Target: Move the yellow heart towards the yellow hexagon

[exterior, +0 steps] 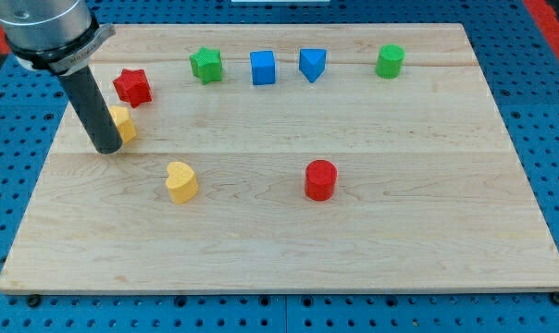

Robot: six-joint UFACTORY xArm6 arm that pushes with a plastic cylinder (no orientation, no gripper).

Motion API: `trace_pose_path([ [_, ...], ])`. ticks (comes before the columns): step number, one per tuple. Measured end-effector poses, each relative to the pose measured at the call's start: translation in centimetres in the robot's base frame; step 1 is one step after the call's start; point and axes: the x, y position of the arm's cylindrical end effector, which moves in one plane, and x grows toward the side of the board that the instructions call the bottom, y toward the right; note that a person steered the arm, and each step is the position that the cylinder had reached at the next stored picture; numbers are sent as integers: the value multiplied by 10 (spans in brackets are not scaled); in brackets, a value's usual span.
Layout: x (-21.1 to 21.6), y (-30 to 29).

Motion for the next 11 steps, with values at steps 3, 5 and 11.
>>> trace_pose_path([
  [3, 20, 119],
  [5, 94, 137],
  [11, 43, 121],
])
